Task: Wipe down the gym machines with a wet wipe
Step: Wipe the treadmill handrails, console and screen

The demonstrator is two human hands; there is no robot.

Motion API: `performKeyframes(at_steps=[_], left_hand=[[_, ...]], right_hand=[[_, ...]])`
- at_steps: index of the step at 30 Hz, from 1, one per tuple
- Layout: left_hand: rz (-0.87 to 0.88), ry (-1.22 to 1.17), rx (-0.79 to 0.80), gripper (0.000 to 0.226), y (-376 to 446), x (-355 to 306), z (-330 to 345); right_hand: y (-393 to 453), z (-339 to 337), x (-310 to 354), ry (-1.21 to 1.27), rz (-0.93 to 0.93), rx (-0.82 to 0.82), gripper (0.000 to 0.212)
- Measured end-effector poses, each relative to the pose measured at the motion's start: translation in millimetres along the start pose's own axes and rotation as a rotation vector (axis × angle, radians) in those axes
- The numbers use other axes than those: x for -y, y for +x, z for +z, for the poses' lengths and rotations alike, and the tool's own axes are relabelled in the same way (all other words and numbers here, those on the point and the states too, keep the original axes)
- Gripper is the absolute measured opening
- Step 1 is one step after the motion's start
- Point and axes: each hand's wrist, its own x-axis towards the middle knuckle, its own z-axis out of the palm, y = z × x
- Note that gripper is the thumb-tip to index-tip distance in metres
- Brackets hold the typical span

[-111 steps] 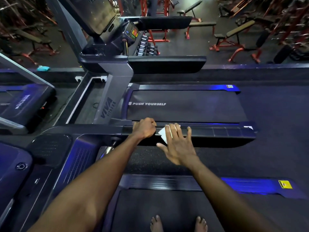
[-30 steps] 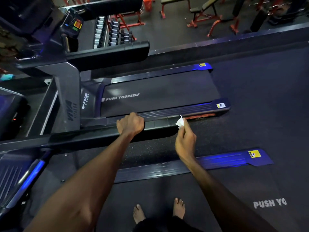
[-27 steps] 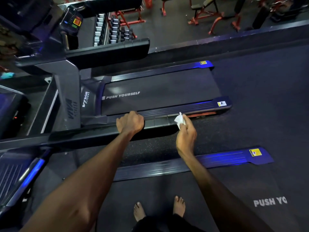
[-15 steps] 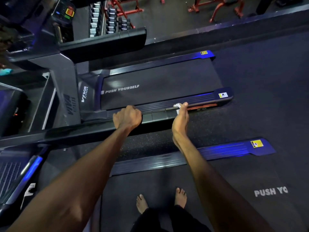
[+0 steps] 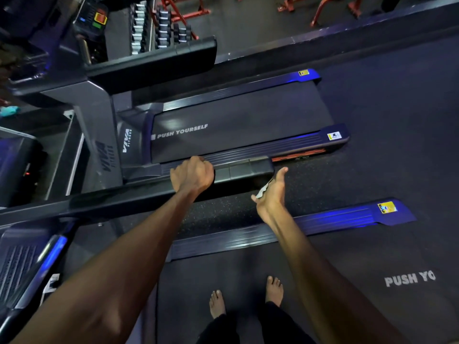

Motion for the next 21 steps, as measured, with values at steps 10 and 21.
performKeyframes(at_steps=[10,21], left_hand=[[0.047,-0.021,0.006,0.039,-2,1,-2],[0.103,-0.061,0.009,0.04,-2,8,-3]], right_hand=[[7,9,-15,0.116,0.077,-0.042,0.085],[15,20,-45,0.436,0.097,0.001,0.089]])
